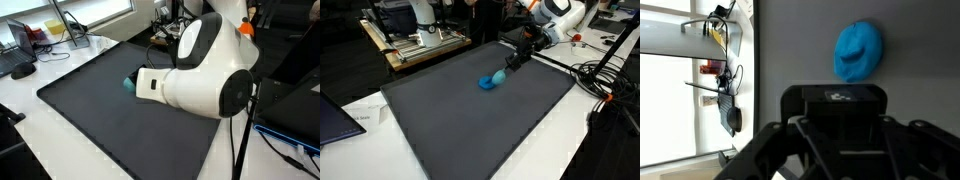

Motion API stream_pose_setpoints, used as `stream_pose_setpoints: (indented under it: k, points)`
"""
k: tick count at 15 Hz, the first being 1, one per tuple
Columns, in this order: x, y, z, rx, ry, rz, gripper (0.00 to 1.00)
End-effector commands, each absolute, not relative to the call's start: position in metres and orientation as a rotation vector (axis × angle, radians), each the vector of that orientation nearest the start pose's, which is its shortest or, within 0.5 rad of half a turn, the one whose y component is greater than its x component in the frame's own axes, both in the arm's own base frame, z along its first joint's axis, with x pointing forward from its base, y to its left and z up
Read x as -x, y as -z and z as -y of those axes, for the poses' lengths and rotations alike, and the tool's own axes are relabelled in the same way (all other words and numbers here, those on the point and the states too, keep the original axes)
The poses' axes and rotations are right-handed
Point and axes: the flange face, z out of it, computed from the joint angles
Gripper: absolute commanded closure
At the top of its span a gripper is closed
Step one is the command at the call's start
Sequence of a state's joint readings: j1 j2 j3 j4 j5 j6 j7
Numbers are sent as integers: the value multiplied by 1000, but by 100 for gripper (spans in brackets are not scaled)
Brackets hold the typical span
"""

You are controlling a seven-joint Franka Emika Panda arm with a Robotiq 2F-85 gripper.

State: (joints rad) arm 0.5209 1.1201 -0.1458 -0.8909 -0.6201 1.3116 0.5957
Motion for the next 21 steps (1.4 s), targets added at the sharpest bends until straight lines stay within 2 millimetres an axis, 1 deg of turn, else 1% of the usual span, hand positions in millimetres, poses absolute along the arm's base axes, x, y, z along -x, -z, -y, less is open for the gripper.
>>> stream_pose_setpoints:
  k: [1, 4, 7, 9, 13, 17, 19, 21]
  points:
    - [-682, -201, -236, -2082, 240, 135, 78]
    - [-683, -206, -235, -2096, 245, 148, 78]
    - [-688, -229, -231, -2139, 261, 168, 78]
    - [-693, -249, -222, -2188, 288, 171, 78]
    - [-705, -293, -191, -2329, 380, 152, 78]
    - [-713, -329, -158, -2483, 465, 139, 78]
    - [-714, -342, -140, -2562, 531, 125, 78]
    - [-714, -352, -125, -2626, 588, 125, 78]
